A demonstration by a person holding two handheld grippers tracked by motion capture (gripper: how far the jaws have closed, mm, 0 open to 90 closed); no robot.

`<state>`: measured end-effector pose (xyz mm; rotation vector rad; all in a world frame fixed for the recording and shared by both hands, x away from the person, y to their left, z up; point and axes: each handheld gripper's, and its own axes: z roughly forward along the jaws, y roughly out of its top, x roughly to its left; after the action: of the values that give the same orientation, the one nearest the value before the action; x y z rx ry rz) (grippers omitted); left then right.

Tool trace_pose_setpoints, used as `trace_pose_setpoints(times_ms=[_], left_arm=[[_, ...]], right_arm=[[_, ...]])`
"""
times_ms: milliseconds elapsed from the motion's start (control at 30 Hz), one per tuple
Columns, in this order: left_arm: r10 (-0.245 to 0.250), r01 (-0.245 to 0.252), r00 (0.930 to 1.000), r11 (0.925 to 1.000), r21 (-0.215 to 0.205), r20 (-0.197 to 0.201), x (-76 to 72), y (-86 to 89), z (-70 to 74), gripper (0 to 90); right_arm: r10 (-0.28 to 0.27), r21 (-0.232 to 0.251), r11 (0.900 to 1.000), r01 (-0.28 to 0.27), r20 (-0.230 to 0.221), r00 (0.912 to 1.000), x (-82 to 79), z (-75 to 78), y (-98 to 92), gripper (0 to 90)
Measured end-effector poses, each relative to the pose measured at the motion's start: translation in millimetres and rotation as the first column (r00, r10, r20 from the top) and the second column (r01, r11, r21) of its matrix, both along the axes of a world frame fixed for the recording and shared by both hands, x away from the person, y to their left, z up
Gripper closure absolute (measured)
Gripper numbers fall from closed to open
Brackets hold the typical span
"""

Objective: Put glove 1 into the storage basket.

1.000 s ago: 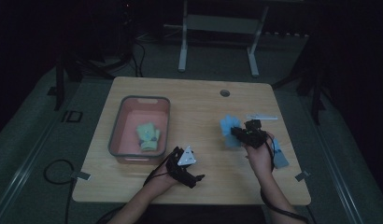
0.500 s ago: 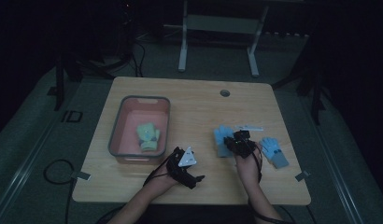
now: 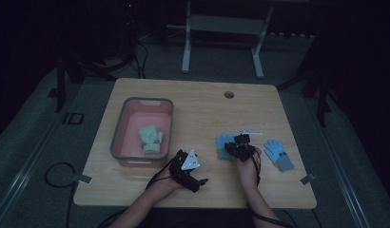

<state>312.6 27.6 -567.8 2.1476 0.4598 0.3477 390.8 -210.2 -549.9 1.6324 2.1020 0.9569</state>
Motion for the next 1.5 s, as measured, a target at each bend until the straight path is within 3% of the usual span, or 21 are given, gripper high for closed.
trace_pose_setpoints(times_ms=[200, 400, 500, 700, 733, 800, 833, 933, 1133, 1333, 1500], left_arm=[[-0.007, 0.007, 1.0, 1.0, 0.007, -0.003, 0.2, 0.0, -0.3, 2.5], [-0.006, 0.006, 1.0, 1.0, 0.005, -0.008, 0.5, 0.1, -0.8, 2.5], [-0.006, 0.006, 0.9999, 1.0, 0.006, -0.01, 0.7, 0.0, -1.1, 2.5], [-0.005, 0.005, 0.9999, 1.0, 0.007, -0.01, 1.1, -0.2, -1.0, 2.5], [-0.005, 0.005, 0.9999, 1.0, 0.007, -0.01, 1.1, -0.2, -1.0, 2.5], [-0.006, 0.006, 0.9999, 1.0, 0.008, -0.012, 1.2, -0.2, -1.2, 2.5], [-0.006, 0.006, 0.9999, 0.9999, 0.008, -0.011, 1.2, -0.1, -1.3, 2.5], [-0.005, 0.005, 0.9999, 0.9999, 0.011, -0.011, 1.2, -0.4, -1.3, 2.5], [-0.004, 0.005, 0.9999, 0.9999, 0.013, -0.009, 1.3, -0.8, -1.5, 2.5], [0.0, 0.001, 0.9999, 0.9999, 0.014, -0.011, 1.4, -1.1, -2.0, 2.5], [0.002, -0.002, 1.0, 0.9999, 0.015, -0.009, 1.9, -0.9, -2.1, 2.5]], right_arm=[[0.03, -0.01, 1.0, -0.03, 0.002, 0.9995, 1.9, 1.2, -2.1, 68.0], [0.112, -0.028, 0.993, -0.111, 0.033, 0.9931, 0.2, 14.9, -10.9, 61.9], [0.168, -0.025, 0.986, -0.167, 0.051, 0.9845, -1.5, 24.6, -18.0, 57.3], [0.281, -0.038, 0.96, -0.279, 0.081, 0.9562, -4.5, 42.0, -37.2, 50.4], [0.301, -0.015, 0.953, -0.301, 0.082, 0.95, -5.2, 44.2, -42.9, 49.6], [0.313, -0.007, 0.95, -0.313, 0.089, 0.9456, -6.2, 46.8, -51.5, 50.7], [0.334, -0.005, 0.942, -0.335, 0.102, 0.9371, -7.3, 48.5, -58.0, 52.3], [0.345, -0.009, 0.938, -0.346, 0.116, 0.9316, -9.3, 50.4, -76.2, 53.2], [0.311, -0.049, 0.95, -0.308, 0.12, 0.9427, -13.1, 46.0, -118.8, 56.7], [0.34, -0.11, 0.938, -0.328, 0.114, 0.9335, -15.6, 41.9, -154.8, 57.7], [0.323, -0.119, 0.942, -0.314, 0.063, 0.9444, -11.4, 34.5, -181.1, 57.7]])
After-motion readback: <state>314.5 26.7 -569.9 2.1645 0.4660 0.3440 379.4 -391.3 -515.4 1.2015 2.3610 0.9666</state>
